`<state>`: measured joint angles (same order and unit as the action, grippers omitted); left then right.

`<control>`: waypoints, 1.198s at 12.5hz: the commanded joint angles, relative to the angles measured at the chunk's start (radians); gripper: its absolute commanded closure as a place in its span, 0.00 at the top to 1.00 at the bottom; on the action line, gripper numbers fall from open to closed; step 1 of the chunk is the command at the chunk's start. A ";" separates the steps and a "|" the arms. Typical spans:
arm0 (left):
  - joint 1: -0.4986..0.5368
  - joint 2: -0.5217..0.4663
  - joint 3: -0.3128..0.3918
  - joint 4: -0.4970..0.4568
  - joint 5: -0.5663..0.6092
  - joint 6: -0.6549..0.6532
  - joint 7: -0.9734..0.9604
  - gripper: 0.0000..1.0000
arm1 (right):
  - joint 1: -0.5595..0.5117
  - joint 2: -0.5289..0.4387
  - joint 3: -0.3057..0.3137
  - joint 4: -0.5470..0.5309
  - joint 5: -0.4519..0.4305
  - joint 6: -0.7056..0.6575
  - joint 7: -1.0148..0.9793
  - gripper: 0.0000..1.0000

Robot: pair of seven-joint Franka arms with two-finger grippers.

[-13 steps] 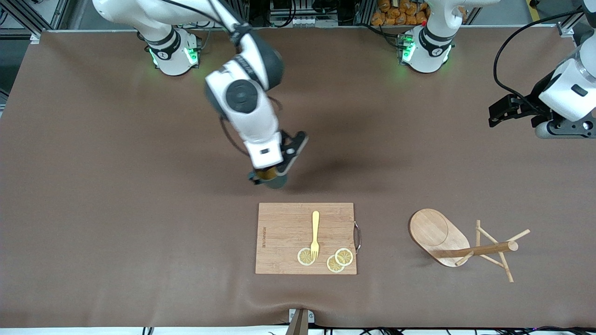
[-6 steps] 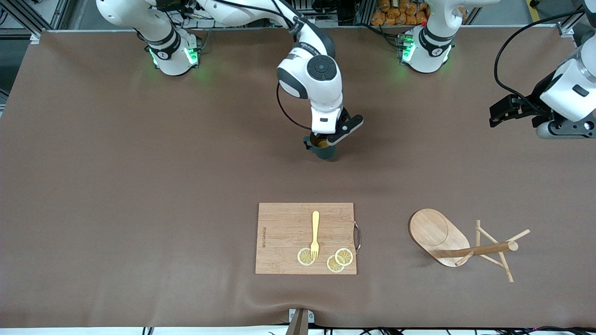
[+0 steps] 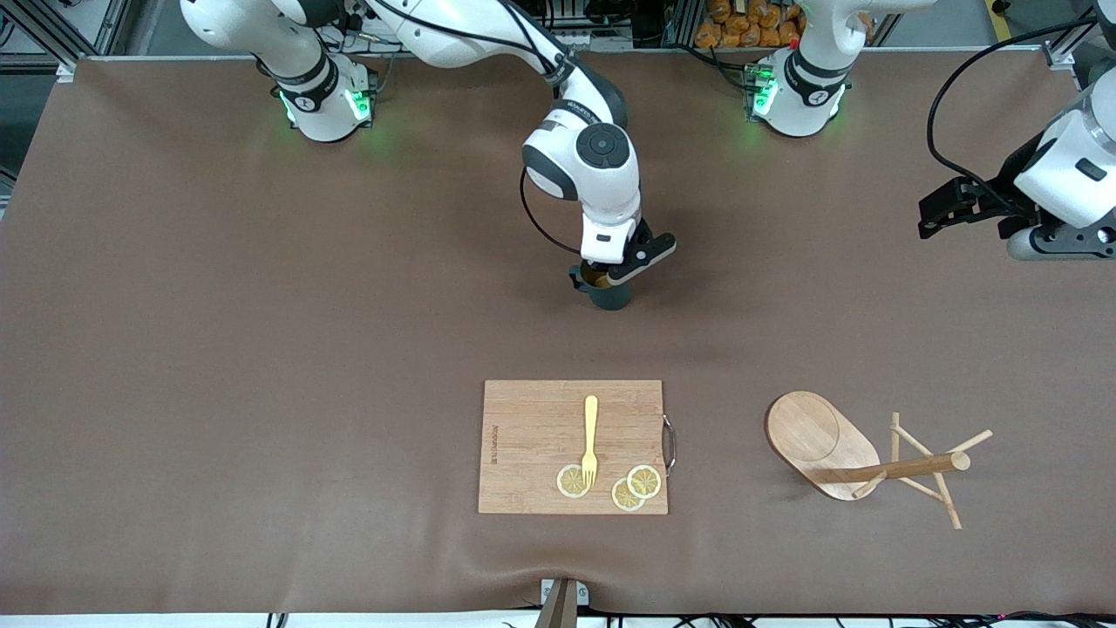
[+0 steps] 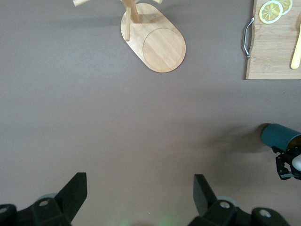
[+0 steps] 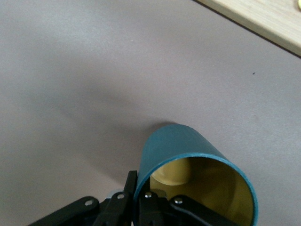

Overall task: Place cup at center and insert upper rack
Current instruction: 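Carry the mug with the right gripper to the table center, set down, then open the right gripper and lift away while the left gripper approaches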

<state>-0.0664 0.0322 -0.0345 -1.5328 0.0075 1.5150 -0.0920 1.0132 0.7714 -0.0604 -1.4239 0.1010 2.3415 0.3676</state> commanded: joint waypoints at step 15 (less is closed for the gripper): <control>-0.124 0.092 -0.018 0.105 -0.032 0.011 -0.222 1.00 | -0.146 -0.283 -0.032 0.019 -0.041 -0.335 0.004 1.00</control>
<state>-0.1568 0.0660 -0.0453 -1.4993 -0.0019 1.5308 -0.2226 0.9479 0.5756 -0.1103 -1.3586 0.0742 2.0665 0.3682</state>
